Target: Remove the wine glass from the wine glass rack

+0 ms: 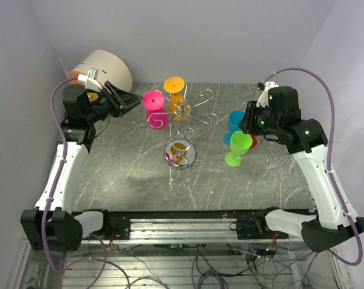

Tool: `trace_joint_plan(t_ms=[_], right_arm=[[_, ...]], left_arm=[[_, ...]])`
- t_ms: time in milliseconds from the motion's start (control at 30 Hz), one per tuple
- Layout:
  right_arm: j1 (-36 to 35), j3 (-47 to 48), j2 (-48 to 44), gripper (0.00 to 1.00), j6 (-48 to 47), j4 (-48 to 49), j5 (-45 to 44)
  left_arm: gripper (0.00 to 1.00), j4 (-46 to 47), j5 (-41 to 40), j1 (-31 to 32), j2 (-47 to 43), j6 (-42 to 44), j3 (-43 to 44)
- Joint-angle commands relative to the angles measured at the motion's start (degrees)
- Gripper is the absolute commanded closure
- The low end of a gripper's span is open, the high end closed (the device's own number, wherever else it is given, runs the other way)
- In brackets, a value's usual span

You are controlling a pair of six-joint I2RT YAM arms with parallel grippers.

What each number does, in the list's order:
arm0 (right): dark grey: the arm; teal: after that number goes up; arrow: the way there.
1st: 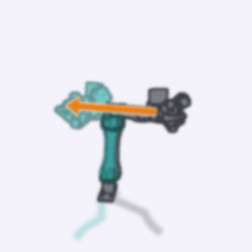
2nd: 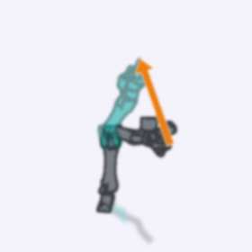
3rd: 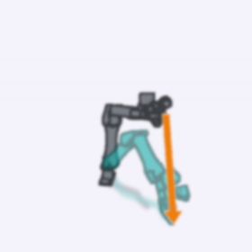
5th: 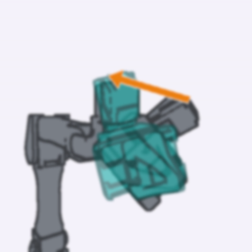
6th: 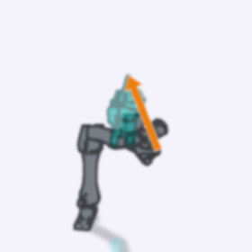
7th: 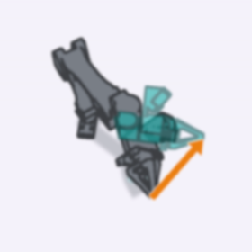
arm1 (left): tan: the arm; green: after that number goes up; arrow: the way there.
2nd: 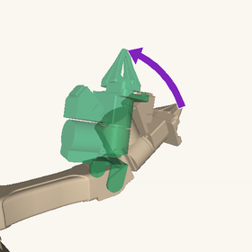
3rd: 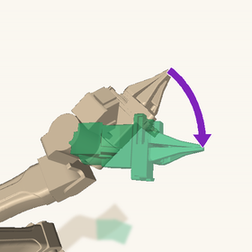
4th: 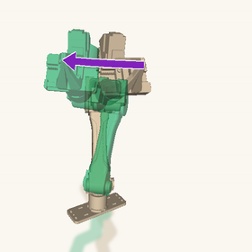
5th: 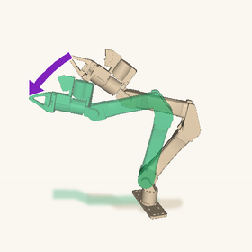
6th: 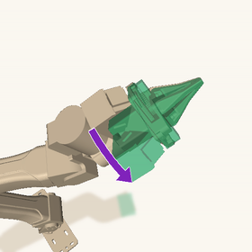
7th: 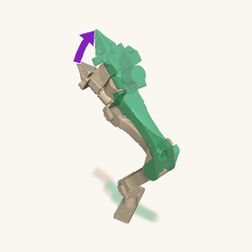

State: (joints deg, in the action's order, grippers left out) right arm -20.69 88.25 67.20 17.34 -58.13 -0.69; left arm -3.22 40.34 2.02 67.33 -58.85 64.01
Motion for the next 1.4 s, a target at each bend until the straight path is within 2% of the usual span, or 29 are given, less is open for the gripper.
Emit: trace_joint_plan(t_ms=[0, 633, 733, 900, 1133, 1267, 1367], right_arm=[[0.1, -0.4, -0.6, 0.70, -0.1, 1.4, 0.8], [0.1, 0.1, -0.1, 0.70, -0.7, 1.1, 0.6], [0.1, 0.1, -0.2, 0.70, -0.9, 1.1, 0.4], [0.1, 0.2, -0.4, 0.71, -0.9, 1.0, 0.3], [0.1, 0.2, -0.6, 0.71, -0.9, 0.9, 0.1], [0.1, 0.2, -0.7, 0.71, -1.1, 1.0, -0.2], [0.1, 0.4, -0.7, 0.71, -1.1, 1.0, -0.4]], left_arm=[[0.51, 0.7, 2.5, -0.1, 1.0, 1.7, 0.1], [0.56, 0.4, 1.6, 2.6, 4.8, 2.5, 2.2], [0.60, 1.6, 1.9, 2.7, 4.9, 1.8, 1.9], [0.73, 3.0, 2.2, 2.7, 5.1, 0.3, 1.8], [0.79, 6.0, 3.8, 2.7, 5.3, -2.8, 1.6], [0.91, 8.6, 5.2, 2.7, 5.0, -5.7, 1.0], [0.93, 10.0, 5.7, 2.7, 4.5, -7.6, 1.2]])
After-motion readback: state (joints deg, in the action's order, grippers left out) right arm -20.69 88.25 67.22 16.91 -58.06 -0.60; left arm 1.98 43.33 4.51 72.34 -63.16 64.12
